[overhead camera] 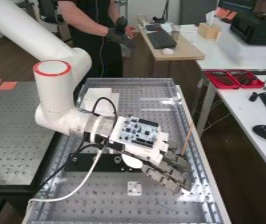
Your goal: Grab the drill bit and place it in the clear container
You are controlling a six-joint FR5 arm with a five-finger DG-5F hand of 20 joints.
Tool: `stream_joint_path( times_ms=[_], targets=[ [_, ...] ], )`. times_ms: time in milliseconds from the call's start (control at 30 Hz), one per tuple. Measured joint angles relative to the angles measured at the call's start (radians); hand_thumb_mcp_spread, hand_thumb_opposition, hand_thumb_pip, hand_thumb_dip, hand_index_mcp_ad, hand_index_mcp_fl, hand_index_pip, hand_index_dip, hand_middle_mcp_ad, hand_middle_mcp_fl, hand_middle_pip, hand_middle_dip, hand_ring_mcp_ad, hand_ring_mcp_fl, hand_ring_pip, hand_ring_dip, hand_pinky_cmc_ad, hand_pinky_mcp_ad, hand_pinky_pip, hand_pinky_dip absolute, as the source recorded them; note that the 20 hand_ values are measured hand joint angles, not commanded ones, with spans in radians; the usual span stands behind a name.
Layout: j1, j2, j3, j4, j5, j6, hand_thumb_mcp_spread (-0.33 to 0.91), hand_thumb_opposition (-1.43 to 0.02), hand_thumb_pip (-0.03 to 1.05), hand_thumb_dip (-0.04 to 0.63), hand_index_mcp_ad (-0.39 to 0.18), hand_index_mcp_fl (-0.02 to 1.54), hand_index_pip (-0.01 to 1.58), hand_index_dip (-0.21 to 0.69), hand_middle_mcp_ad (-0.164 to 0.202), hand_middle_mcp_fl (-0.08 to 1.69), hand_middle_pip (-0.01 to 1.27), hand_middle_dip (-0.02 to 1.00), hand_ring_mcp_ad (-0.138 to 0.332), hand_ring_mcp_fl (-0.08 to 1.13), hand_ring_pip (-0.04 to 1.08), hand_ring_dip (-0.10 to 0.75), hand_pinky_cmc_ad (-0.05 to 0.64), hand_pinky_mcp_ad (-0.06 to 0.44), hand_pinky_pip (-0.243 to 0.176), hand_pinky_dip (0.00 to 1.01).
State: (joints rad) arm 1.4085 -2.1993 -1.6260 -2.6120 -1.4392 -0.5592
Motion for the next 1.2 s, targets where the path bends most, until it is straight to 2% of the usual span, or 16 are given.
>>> stream_joint_path(
  times_ms=[200, 300, 600, 800, 867, 1100, 1200],
  targets=[
    [0.000, 0.000, 0.001, -0.001, -0.002, 0.001, 0.53, -0.91, 0.58, 0.346, -0.105, 0.28, 1.40, 0.246, 0.035, 0.29, 0.13, 0.51, 0.227, 0.09, 0.10, 0.326, 0.328, 0.213, 0.003, 0.28],
    [0.000, 0.001, -0.001, -0.002, -0.002, 0.003, 0.53, -0.90, 0.58, 0.346, -0.105, 0.28, 1.40, 0.244, 0.031, 0.30, 0.13, 0.51, 0.209, 0.09, 0.10, 0.328, 0.332, 0.199, 0.003, 0.28],
    [0.001, 0.001, -0.006, 0.010, 0.000, 0.004, 0.53, -0.91, 0.58, 0.346, -0.126, 0.40, 1.51, 0.232, 0.031, 0.30, 0.13, 0.51, 0.209, 0.09, 0.10, 0.325, 0.332, 0.199, 0.002, 0.27],
    [0.001, 0.002, -0.008, 0.019, 0.003, 0.004, 0.56, -0.91, 0.57, 0.346, -0.124, 0.45, 1.46, 0.232, 0.031, 0.33, 0.13, 0.51, 0.211, 0.12, 0.10, 0.319, 0.332, 0.195, 0.002, 0.24],
    [0.001, 0.002, -0.010, 0.024, 0.004, 0.009, 0.59, -0.91, 0.53, 0.347, -0.124, 0.47, 1.43, 0.232, 0.030, 0.33, 0.13, 0.51, 0.208, 0.11, 0.10, 0.316, 0.332, 0.199, 0.021, 0.23],
    [-0.003, 0.015, -0.011, 0.032, 0.009, 0.012, 0.60, -0.91, 0.50, 0.344, -0.126, 0.52, 1.39, 0.232, 0.033, 0.34, 0.13, 0.51, 0.208, 0.13, 0.09, 0.316, 0.333, 0.199, 0.023, 0.21],
    [-0.007, 0.028, -0.008, 0.034, 0.013, 0.012, 0.65, -0.91, 0.50, 0.347, -0.127, 0.53, 1.36, 0.232, 0.030, 0.35, 0.13, 0.51, 0.204, 0.13, 0.09, 0.316, 0.333, 0.195, 0.019, 0.21]
  ],
)
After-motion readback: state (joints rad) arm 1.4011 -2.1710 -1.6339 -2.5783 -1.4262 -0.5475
